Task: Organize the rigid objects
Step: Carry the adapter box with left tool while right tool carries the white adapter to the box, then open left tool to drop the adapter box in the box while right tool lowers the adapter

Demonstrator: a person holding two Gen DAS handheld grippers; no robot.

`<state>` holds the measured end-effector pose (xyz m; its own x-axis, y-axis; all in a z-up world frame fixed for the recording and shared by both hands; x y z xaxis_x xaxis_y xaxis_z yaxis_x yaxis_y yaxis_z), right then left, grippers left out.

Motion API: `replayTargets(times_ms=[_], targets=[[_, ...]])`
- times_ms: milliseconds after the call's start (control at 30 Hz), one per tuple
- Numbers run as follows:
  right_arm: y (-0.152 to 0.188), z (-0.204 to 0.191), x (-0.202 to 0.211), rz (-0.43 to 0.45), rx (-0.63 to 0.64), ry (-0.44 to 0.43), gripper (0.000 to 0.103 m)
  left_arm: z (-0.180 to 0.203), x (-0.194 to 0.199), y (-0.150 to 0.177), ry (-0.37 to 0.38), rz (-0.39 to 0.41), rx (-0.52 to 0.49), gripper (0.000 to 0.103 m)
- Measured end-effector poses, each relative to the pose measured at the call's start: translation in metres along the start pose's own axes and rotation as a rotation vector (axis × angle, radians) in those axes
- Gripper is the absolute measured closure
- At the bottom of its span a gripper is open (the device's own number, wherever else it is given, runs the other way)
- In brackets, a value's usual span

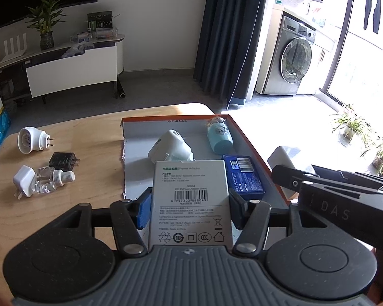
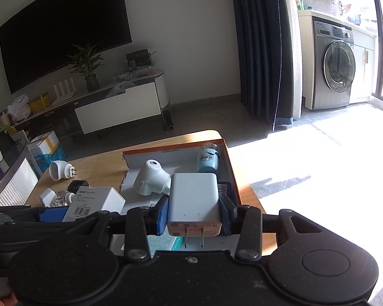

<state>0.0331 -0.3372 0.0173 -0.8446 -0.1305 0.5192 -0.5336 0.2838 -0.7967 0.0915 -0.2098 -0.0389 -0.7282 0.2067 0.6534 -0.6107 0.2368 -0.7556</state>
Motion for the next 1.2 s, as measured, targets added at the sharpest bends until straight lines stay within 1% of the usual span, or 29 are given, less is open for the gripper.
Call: replayTargets(times_ms=[467, 800, 1200], targets=[[-0.021, 0.013, -0.015, -0.001, 0.018, -0.009, 0.053, 0.006, -0.017, -0.016, -0.001, -0.009, -0.001, 0.043], [-0.034, 0.013, -0.025, 0.002, 0.047, -0.017, 0.053, 0.014, -0.025, -0.023, 0.009, -0.010, -0.007, 0.043], [-0.039, 0.020, -0.049, -0.033, 0.032, -0.027, 0.053, 0.017, -0.039, -0.028, 0.014, -0.027, -0.010, 0.043]])
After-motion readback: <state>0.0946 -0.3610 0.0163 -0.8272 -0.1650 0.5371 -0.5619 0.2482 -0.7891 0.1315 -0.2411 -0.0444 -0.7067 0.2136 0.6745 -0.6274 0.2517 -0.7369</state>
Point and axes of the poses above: each gripper's, at about its wrist camera, not at the fingertips, and x roughly against the way its jaws point, z to its right, y to its underside, the point moved 8 cm from there along -x, roughly the way its jaws point, and after that the axes turned 13 degrees about -y, right-handed, at the moved point
